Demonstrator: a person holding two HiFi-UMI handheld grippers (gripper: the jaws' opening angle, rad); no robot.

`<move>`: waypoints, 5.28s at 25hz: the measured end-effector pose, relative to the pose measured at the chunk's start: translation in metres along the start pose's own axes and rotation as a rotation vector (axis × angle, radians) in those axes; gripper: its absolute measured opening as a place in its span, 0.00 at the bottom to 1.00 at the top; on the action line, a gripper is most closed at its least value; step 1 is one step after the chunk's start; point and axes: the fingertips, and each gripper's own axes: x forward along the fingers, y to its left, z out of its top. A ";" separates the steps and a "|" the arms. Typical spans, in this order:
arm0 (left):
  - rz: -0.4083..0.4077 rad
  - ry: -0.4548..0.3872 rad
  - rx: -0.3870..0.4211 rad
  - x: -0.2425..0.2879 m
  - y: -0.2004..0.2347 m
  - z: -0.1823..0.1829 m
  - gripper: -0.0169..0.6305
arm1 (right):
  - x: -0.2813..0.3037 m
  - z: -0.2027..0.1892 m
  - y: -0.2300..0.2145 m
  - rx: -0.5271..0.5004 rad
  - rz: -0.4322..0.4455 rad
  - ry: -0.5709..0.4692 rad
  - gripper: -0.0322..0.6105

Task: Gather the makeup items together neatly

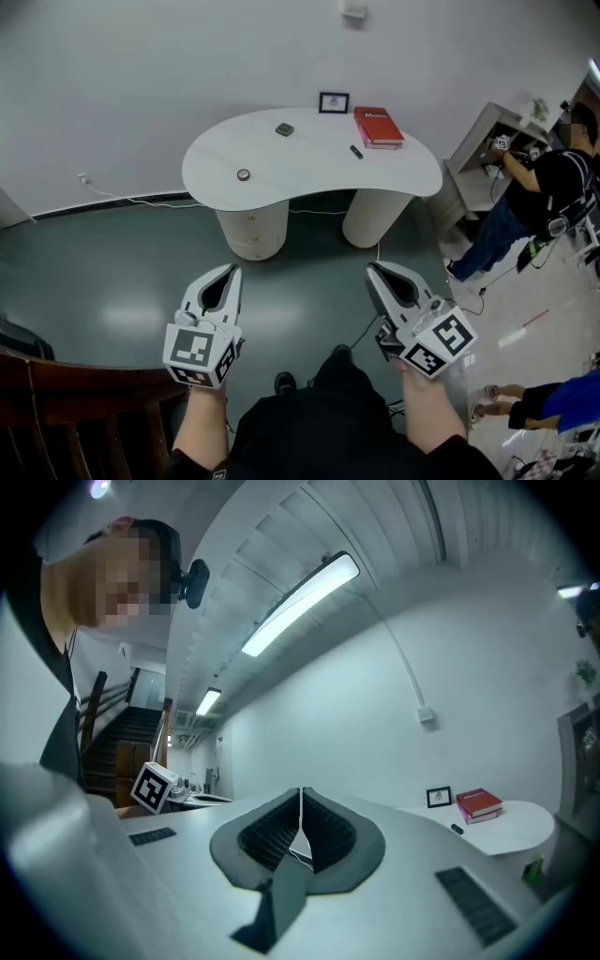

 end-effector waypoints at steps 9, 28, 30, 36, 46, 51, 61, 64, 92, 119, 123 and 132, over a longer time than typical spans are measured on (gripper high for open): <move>0.011 0.040 -0.007 0.052 0.025 -0.007 0.05 | 0.042 -0.014 -0.048 0.057 0.032 0.007 0.11; 0.060 0.078 -0.006 0.257 0.044 0.024 0.05 | 0.136 -0.021 -0.237 0.158 0.141 0.050 0.11; 0.054 0.076 -0.022 0.268 0.045 0.024 0.05 | 0.142 -0.025 -0.244 0.166 0.149 0.064 0.11; 0.083 0.111 -0.009 0.288 0.066 0.012 0.05 | 0.161 -0.034 -0.262 0.186 0.144 0.090 0.11; 0.036 0.127 -0.029 0.349 0.163 0.006 0.05 | 0.278 -0.050 -0.291 0.200 0.116 0.138 0.11; 0.006 0.109 -0.006 0.372 0.227 0.014 0.05 | 0.361 -0.044 -0.286 0.186 0.123 0.146 0.11; -0.004 0.052 -0.017 0.394 0.303 0.011 0.28 | 0.444 -0.044 -0.283 0.173 0.113 0.164 0.11; -0.033 0.111 -0.015 0.404 0.307 -0.013 0.36 | 0.455 -0.049 -0.289 0.189 0.121 0.177 0.11; -0.099 0.581 -0.030 0.462 0.292 -0.252 0.50 | 0.468 -0.114 -0.322 0.299 0.160 0.334 0.11; -0.125 0.588 -0.033 0.523 0.288 -0.205 0.39 | 0.451 -0.078 -0.376 0.315 0.067 0.248 0.11; -0.122 0.560 -0.017 0.552 0.291 -0.179 0.39 | 0.453 -0.082 -0.390 0.337 0.073 0.244 0.11; -0.115 0.568 0.002 0.607 0.294 -0.178 0.39 | 0.458 -0.101 -0.426 0.327 0.070 0.276 0.11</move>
